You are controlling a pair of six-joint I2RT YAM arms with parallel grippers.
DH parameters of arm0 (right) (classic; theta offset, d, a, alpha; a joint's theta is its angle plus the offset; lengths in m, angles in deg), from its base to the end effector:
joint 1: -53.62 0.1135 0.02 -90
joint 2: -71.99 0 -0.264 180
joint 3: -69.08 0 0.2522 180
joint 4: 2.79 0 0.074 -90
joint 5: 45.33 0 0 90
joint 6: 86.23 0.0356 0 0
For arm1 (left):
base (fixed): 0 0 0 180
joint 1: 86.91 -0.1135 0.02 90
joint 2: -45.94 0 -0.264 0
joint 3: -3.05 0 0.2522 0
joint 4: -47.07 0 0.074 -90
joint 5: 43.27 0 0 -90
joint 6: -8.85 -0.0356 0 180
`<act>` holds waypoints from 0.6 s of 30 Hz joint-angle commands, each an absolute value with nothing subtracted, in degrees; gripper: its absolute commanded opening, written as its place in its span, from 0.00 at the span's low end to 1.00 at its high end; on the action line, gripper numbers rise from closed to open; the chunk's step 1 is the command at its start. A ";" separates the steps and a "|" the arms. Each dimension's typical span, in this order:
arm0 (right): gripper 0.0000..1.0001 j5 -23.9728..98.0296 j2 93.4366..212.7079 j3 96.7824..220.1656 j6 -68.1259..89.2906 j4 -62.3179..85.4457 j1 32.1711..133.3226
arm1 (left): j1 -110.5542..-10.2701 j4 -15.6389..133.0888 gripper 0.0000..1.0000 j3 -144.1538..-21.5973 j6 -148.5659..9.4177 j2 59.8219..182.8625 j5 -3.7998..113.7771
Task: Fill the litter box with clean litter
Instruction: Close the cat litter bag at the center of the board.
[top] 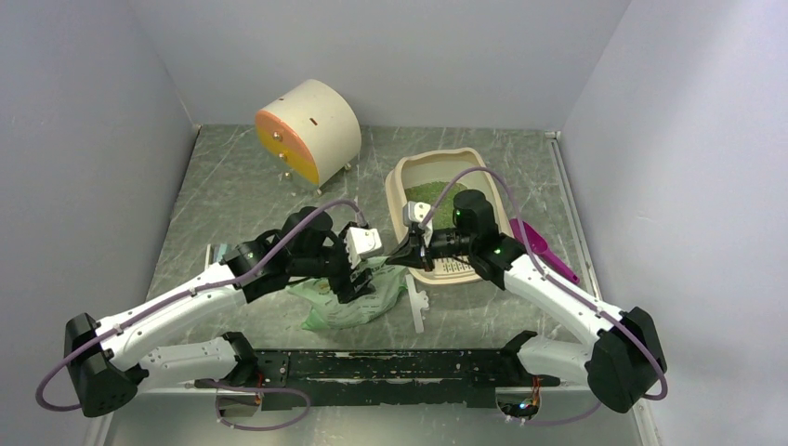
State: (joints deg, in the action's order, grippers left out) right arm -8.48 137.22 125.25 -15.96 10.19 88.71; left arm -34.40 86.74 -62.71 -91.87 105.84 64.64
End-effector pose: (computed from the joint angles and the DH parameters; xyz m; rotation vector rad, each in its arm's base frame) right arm 0.1856 0.1652 0.2777 -1.3956 1.3458 1.0762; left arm 0.1301 -0.1877 0.3076 1.3224 1.7921 -0.7493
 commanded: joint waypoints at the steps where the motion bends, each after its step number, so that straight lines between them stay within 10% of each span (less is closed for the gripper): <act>1: 0.00 -10.56 135.90 127.86 -17.23 11.25 87.72 | -34.53 85.03 0.68 -63.36 -92.07 106.22 66.37; 5: 0.00 -11.15 134.15 127.44 -17.21 10.35 87.45 | -34.61 91.38 0.07 -65.09 -92.10 110.73 56.77; 13: 0.00 -5.71 136.80 131.55 -29.35 25.75 86.04 | -34.53 92.26 0.05 -62.11 -88.65 101.19 48.04; 18: 0.53 -8.25 137.49 132.33 -30.52 23.56 87.81 | -34.60 92.19 0.05 -64.45 -91.75 101.67 54.92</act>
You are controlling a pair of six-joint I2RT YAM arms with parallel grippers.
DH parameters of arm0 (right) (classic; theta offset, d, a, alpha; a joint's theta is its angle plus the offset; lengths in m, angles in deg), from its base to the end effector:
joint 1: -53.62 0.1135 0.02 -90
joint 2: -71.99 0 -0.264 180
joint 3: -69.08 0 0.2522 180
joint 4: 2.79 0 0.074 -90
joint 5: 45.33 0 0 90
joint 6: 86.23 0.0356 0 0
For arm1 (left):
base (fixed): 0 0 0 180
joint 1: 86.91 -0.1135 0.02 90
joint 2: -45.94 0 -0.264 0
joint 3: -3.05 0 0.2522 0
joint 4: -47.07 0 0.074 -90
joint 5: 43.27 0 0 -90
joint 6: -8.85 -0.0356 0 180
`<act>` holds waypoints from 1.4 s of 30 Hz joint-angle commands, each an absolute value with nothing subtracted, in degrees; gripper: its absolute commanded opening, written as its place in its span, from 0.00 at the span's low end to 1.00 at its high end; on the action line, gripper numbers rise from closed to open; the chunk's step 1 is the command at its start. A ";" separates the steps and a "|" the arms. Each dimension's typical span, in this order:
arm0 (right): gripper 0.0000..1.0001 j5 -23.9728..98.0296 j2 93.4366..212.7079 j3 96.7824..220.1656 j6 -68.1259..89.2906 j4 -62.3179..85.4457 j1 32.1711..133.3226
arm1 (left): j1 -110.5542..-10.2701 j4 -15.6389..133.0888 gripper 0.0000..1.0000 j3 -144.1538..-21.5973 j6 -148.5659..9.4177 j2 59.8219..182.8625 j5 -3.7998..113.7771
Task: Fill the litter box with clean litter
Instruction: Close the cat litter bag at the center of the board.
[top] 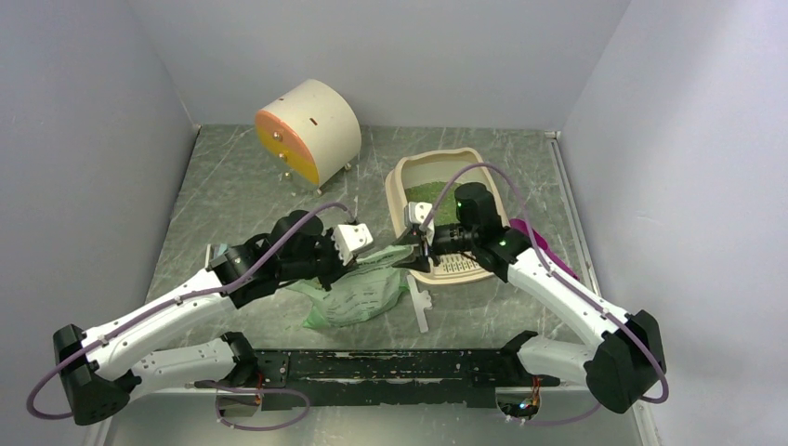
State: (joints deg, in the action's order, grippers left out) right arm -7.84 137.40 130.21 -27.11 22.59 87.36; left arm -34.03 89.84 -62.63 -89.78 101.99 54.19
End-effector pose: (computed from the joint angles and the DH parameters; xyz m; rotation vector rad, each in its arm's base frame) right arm 0.1879 0.1594 0.2874 -1.4953 1.3318 0.9771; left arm 0.1247 -0.1724 0.3149 1.1923 1.8517 -0.5817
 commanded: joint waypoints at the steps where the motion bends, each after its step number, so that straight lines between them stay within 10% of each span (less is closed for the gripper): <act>1: 0.57 -8.32 137.86 132.59 -30.67 22.90 88.57 | -34.54 92.32 0.05 -65.02 -92.28 102.43 56.08; 7: 0.73 -7.32 142.17 134.56 -31.67 20.44 92.70 | -34.53 91.60 0.05 -66.79 -93.79 104.32 59.79; 8: 0.65 -7.30 142.96 135.02 -32.39 21.61 92.82 | -34.56 91.45 0.05 -66.98 -93.76 104.13 60.05; 11: 0.00 -4.88 145.32 137.81 -36.75 29.80 91.87 | -34.57 91.41 0.05 -67.08 -93.27 103.33 59.97; 28: 0.00 6.29 131.28 131.61 -16.07 29.34 88.37 | -35.40 86.58 0.07 -69.75 -99.22 109.25 60.66; 35: 0.00 18.75 134.24 130.03 -11.81 27.77 88.31 | -35.45 81.42 0.60 -67.88 -93.93 109.17 57.02; 42: 0.09 21.08 135.22 132.30 -4.78 24.34 88.32 | -35.43 81.08 0.75 -70.11 -92.71 107.78 53.46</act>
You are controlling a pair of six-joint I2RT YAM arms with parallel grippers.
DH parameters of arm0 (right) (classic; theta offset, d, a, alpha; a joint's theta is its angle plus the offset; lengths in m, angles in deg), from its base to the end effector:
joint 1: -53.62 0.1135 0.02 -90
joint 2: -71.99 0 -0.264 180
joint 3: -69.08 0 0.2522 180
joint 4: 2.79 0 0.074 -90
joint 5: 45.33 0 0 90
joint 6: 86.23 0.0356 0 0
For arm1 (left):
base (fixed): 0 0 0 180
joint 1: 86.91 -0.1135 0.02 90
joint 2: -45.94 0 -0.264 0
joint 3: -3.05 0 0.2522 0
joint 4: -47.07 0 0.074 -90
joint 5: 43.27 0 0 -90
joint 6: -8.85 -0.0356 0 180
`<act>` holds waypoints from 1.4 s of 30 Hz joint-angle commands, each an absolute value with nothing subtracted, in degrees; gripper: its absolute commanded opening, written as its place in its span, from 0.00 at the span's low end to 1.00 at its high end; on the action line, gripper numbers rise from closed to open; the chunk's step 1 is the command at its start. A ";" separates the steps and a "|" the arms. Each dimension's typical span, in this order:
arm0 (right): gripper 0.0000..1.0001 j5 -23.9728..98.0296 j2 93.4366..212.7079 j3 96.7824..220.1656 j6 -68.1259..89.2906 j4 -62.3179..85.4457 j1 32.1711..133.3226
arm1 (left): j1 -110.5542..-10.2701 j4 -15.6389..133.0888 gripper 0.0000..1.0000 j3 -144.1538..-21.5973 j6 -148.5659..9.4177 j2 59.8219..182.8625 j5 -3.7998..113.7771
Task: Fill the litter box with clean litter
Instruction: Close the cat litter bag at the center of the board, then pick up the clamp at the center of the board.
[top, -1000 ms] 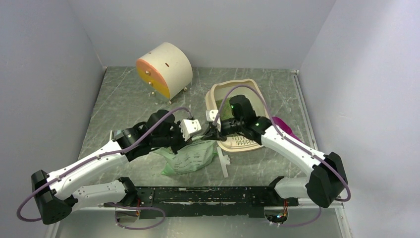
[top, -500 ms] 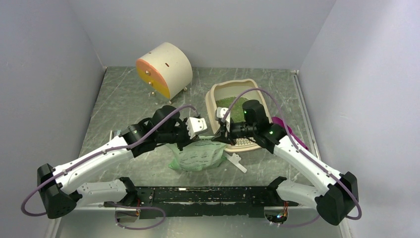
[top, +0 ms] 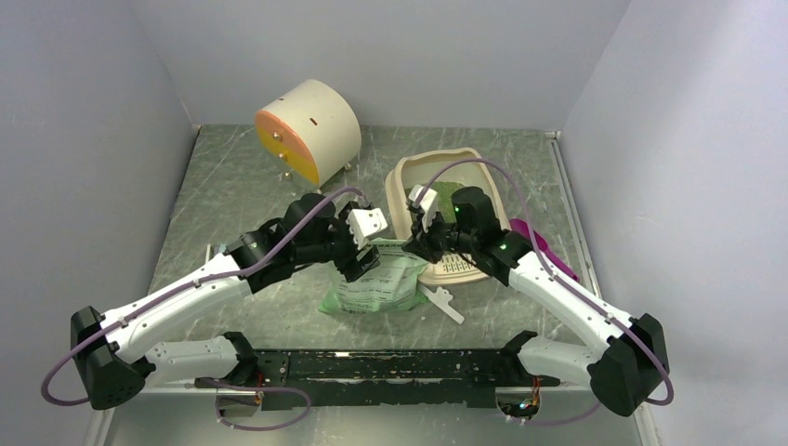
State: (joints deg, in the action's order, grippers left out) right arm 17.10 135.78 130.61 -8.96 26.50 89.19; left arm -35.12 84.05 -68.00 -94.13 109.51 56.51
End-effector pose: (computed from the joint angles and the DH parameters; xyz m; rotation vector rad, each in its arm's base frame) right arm 0.1900 0.1561 0.2852 -1.1334 1.8162 0.7450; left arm 0.1483 -0.1982 0.3290 1.2301 1.7411 -0.5843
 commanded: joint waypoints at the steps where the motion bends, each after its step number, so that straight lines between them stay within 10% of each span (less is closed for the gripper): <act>1: 0.16 20.50 134.82 132.20 -4.33 23.99 88.30 | -35.49 81.51 0.75 -70.38 -92.75 107.60 53.67; 5: 0.49 16.82 132.79 132.17 -4.52 23.76 88.26 | -35.48 82.47 0.77 -70.50 -92.26 106.42 53.97; 15: 0.67 32.29 127.24 136.89 1.66 27.81 88.16 | -35.43 82.58 0.85 -70.07 -90.49 103.39 53.18; 20: 0.93 56.10 118.23 135.07 24.29 40.18 88.06 | -35.43 81.81 0.90 -69.14 -88.65 100.35 50.70; 30: 0.75 49.85 99.30 120.18 68.42 63.45 88.13 | -35.50 80.25 0.91 -68.57 -85.62 98.71 53.17; 42: 0.76 51.09 111.53 108.07 55.96 44.61 88.16 | -35.45 81.64 0.91 -68.28 -86.78 98.58 56.41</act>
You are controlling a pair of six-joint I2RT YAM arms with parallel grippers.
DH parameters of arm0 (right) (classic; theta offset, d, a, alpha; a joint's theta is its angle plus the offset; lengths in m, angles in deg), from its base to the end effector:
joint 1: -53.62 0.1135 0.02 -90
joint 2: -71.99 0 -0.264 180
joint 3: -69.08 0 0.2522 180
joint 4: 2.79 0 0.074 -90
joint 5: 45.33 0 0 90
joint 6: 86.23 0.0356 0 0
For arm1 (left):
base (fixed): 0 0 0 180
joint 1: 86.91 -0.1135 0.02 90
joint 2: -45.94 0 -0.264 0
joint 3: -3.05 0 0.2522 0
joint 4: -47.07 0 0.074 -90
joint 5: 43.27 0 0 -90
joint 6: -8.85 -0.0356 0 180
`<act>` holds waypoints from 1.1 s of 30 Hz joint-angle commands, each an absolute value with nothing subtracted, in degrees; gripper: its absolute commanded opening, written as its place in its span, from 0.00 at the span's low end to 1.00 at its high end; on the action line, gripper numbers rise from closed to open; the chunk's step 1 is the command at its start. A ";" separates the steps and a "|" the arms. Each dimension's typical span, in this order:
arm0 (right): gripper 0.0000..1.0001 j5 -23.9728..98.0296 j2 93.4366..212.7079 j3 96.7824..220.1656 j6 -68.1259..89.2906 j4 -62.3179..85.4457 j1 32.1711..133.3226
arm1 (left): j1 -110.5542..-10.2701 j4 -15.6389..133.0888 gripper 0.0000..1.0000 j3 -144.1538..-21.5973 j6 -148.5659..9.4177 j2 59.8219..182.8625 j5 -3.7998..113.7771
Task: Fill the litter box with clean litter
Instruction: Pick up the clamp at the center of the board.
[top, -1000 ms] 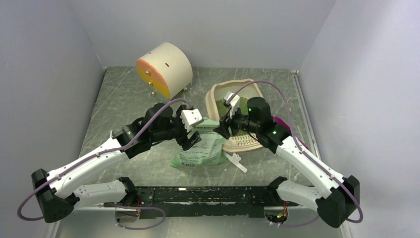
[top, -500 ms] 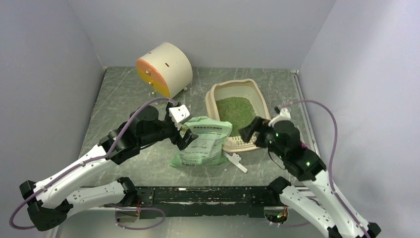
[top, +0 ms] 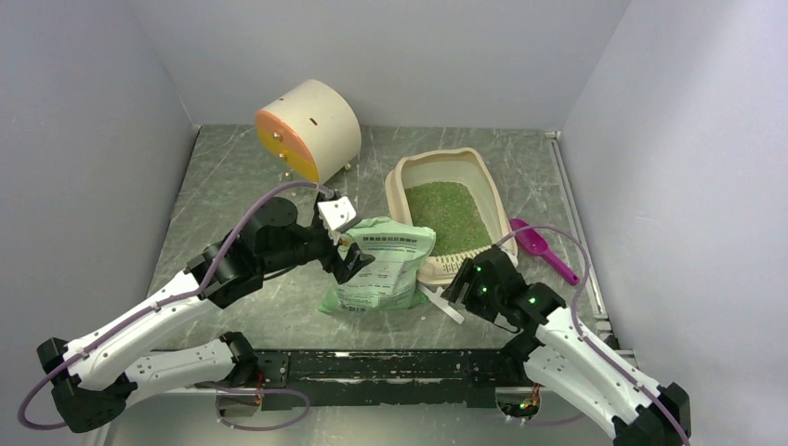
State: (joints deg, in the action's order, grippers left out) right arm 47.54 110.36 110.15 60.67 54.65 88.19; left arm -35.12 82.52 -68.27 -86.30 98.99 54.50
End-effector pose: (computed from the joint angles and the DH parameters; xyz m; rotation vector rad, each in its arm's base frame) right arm 0.1066 0.0713 0.1998 0.5285 2.5696 0.5511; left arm 0.1231 -0.1642 0.3713 1.0015 1.6447 -0.6815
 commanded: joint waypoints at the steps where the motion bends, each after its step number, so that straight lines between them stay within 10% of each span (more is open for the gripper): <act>1: 0.75 51.05 111.76 107.31 54.90 42.02 88.11 | -35.47 81.94 0.91 -68.36 -86.93 98.52 56.48; 20: 0.60 51.49 114.16 95.14 49.94 21.50 88.16 | -35.52 84.79 0.90 -69.50 -88.09 99.45 57.97; 33: 0.12 51.92 113.49 93.11 47.88 18.68 88.16 | -35.51 85.13 0.89 -69.59 -87.96 99.83 59.38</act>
State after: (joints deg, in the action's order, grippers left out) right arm 49.45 113.05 92.40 48.63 20.22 88.30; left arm -35.12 84.66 -68.27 -87.66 99.58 57.43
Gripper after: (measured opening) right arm 0.216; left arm 0.895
